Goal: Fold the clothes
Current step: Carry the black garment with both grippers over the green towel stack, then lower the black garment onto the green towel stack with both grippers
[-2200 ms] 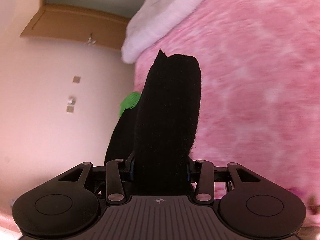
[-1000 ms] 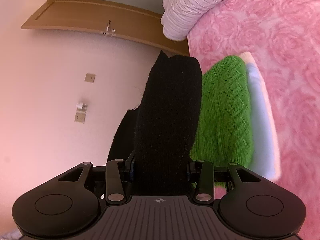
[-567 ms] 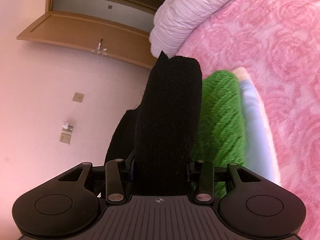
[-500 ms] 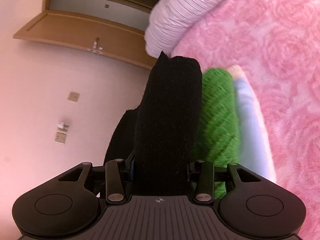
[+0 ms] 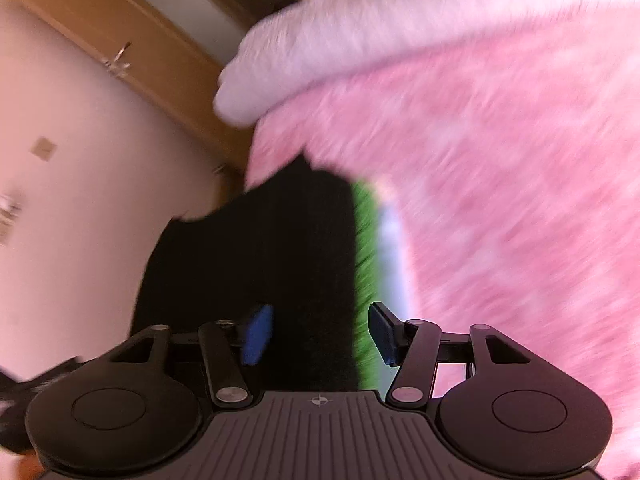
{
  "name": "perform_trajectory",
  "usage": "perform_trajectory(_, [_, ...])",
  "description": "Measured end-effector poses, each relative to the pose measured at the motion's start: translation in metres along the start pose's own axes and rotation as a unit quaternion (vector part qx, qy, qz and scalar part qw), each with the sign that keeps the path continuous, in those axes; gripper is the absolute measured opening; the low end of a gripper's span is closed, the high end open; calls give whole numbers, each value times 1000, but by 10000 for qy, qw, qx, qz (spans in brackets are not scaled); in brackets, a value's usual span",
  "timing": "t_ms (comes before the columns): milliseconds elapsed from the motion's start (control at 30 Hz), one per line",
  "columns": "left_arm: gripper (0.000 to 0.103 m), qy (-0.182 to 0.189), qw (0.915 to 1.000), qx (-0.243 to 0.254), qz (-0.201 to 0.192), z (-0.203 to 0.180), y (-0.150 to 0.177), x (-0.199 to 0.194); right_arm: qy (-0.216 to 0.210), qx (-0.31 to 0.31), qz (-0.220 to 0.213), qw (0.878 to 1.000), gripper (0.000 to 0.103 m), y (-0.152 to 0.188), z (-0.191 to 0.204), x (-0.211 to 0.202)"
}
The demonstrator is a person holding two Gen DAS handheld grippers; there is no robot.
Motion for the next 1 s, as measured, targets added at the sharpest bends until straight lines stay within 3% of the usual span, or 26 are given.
perform_trajectory(100, [26, 36, 9986, 515, 85, -23, 0, -22, 292, -486, -392, 9976, 50, 2, 13, -32])
perform_trajectory(133, [26, 105, 9975, 686, 160, -33, 2, -23, 354, -664, -330, 9966, 41, 9, 18, -37])
perform_trajectory(267, [25, -10, 9899, 1317, 526, -54, 23, -10, 456, -1186, -103, 9918, 35, 38, 36, -40])
perform_trajectory(400, [24, -178, 9861, 1410, 858, -47, 43, 9, 639, -1407, 72, 9880, 32, 67, 37, -26])
perform_trajectory(533, [27, -92, 9876, 1246, 953, -34, 52, 21, 893, -1644, 262, 9820, 32, 82, 32, -6])
perform_trajectory(633, [28, -125, 9885, 1172, 949, -29, 56, 26, 1124, -2205, 322, 9683, 33, 96, 33, 5])
perform_trajectory(767, [29, -207, 9866, 1258, 1014, -29, 51, 26, 1474, -3031, 336, 9409, 34, 110, 40, 18])
perform_trajectory(900, [19, -381, 9811, 1560, 1083, -42, 27, 15, 1394, -2633, 515, 9532, 34, 89, 50, 8])
perform_trajectory(1000, [19, -421, 9784, 1774, 972, -50, -1, 18, 1240, -2314, 282, 9645, 34, 56, 67, -1])
Point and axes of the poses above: each gripper's, at about its wrist camera, not at the fingertips, and x roughly the way its jaws point, z to its left, y to its underside, the point moved 9 cm from there along x, roughly the way its jaws point, and after that the axes turned 12 degrees about x, right-handed, at the moved point
